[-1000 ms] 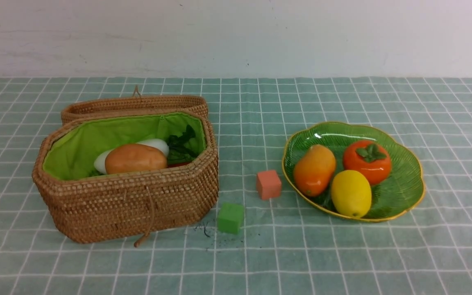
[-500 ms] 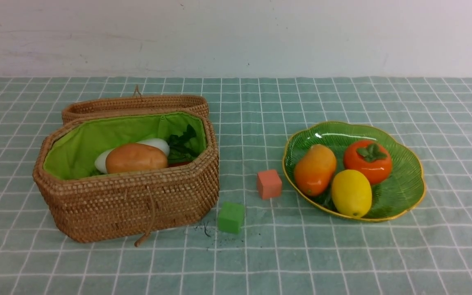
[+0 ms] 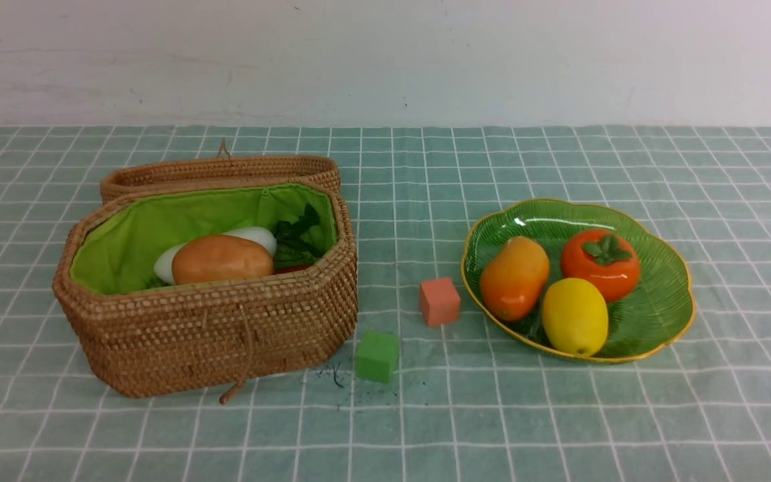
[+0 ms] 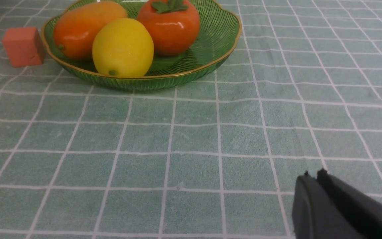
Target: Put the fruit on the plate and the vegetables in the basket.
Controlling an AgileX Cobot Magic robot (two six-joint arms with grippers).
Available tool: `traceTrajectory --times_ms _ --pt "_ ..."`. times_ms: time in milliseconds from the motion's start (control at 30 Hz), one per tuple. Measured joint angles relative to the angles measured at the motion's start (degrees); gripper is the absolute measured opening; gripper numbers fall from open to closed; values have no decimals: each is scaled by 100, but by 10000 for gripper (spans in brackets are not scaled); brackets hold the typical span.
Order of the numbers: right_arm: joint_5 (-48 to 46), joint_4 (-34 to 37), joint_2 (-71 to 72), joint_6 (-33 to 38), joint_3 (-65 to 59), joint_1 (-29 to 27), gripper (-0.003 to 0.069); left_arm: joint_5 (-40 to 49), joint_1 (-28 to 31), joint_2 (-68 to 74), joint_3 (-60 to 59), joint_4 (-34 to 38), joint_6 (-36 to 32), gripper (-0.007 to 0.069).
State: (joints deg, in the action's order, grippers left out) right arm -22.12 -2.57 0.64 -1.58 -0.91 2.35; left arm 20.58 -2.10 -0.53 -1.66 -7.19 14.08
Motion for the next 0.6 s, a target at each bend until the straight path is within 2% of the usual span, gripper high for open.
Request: traceTrajectory --times_ms 600 --pt "0 0 0 -6 0 0 39 0 0 0 0 0 0 239"
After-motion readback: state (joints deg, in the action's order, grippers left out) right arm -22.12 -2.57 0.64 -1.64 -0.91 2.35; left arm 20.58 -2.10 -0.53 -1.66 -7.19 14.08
